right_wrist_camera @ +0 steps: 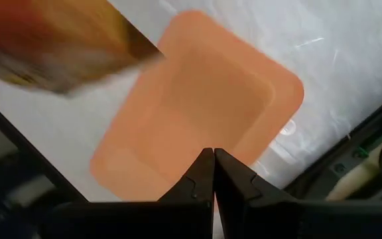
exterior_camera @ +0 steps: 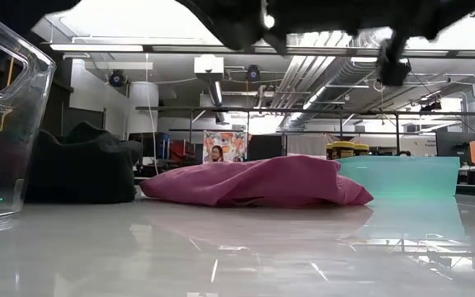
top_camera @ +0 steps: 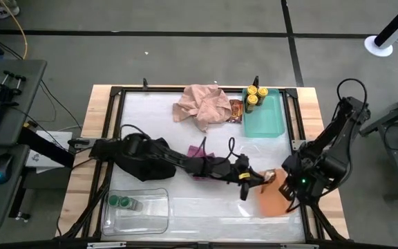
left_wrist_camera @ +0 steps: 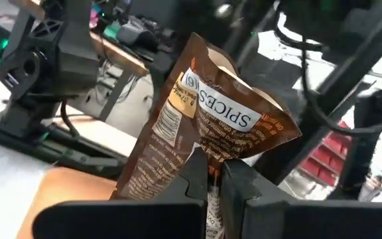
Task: Sort spices by type
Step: Put the left orange seasoning bag into the orange bin, then put the orange seasoning bag into the orange bin
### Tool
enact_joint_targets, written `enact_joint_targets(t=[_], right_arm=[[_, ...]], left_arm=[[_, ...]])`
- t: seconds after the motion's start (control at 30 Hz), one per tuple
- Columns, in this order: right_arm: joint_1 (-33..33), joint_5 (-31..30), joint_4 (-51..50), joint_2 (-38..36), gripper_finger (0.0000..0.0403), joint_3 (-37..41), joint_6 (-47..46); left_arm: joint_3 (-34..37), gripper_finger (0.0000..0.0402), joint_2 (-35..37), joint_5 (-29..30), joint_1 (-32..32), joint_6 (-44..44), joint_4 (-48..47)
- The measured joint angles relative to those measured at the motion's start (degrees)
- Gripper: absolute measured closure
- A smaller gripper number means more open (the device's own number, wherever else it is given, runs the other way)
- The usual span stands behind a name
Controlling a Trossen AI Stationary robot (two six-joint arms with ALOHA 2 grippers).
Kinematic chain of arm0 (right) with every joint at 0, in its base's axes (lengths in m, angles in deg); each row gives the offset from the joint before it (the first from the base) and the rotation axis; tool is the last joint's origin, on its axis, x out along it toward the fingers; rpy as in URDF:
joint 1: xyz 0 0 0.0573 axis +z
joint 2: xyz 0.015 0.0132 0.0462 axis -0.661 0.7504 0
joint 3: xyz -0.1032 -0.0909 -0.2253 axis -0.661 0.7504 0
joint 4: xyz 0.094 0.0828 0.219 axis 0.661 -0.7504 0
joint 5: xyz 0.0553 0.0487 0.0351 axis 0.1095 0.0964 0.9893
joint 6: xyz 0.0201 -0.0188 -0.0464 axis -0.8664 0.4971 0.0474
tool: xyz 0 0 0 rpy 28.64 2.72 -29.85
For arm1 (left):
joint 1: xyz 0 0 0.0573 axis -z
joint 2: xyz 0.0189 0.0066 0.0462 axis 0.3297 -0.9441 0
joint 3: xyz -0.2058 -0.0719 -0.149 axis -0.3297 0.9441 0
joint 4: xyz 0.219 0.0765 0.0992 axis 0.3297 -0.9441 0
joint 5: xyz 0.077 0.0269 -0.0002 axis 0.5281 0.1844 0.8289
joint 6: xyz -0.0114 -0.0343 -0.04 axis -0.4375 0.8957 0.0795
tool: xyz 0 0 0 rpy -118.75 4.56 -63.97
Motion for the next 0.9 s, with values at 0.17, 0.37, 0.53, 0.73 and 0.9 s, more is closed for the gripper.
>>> enact_joint_targets(t=[0.17,0.37,0.53,0.73,0.9], right_arm=[[-0.29,-0.79,-0.26,-0.09,0.0403,0.00,-2.57],[-0.34,-0.85,-0.24,-0.07,0.0403,-0.02,-4.97],[-0.34,-0.85,-0.46,-0.07,0.0403,-0.02,-4.97],[-0.34,-0.85,-1.37,-0.07,0.0403,-0.04,-4.65],[-0.34,-0.88,-1.83,-0.05,0.0403,-0.04,-4.19]], left_arm=[[-6.00,0.0394,-6.70,3.46,-0.19,-0.48,0.74],[-8.83,0.0333,-10.30,0.44,-0.17,-1.42,-0.36],[-9.97,0.0252,-10.25,-1.99,0.34,-3.78,-1.12],[-10.82,0.0173,-8.61,-9.20,-0.06,-4.90,-3.60],[-10.82,0.0155,-2.63,-21.00,-3.66,-7.12,-20.14]])
